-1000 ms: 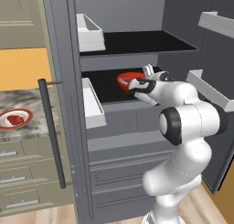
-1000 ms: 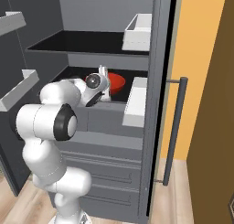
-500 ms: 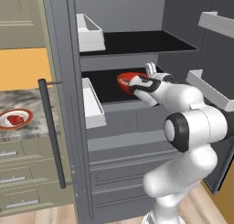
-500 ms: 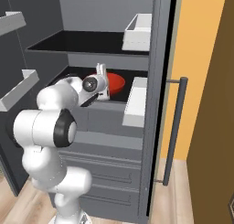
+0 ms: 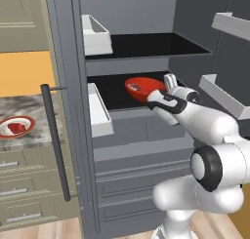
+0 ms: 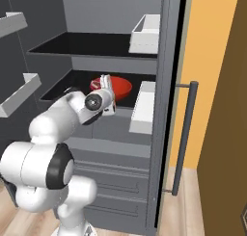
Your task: Place one of the steaks on the plate and the other in the bowl. Then place the bowl in the fridge.
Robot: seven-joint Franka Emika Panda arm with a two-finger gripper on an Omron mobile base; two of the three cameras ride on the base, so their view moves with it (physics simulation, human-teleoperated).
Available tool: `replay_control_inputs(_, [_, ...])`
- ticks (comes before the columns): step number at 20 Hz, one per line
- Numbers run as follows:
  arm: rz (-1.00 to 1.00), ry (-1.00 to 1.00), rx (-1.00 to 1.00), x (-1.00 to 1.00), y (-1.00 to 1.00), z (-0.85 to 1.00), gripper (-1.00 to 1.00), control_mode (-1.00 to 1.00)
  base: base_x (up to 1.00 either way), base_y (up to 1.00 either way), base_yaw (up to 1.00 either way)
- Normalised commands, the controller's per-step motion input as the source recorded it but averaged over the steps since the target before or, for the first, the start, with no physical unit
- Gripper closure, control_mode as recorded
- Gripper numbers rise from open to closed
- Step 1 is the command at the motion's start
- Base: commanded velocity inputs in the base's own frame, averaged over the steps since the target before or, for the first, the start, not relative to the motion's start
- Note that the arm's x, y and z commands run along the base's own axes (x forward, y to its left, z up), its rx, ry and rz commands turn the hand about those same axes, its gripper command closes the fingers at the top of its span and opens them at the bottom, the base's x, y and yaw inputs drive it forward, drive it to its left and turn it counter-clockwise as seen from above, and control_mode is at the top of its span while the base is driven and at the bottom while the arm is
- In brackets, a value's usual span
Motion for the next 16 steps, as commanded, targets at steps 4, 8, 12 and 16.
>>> replay_control_inputs(4, [0.0,0.39,-0.06,-0.49,0.06,1.0,-1.0,-1.0,0.0,0.0,0.0])
replay_control_inputs(8, [0.0,0.49,-0.02,-0.41,0.1,1.0,-1.0,-1.0,0.0,0.0,0.0])
replay_control_inputs(12, [0.07,0.4,0.02,-0.44,-0.01,0.82,-1.0,-1.0,0.0,0.0,0.0])
replay_control_inputs(16, [0.36,-0.01,0.05,-0.98,-0.07,0.01,-1.0,-1.0,0.0,0.0,0.0])
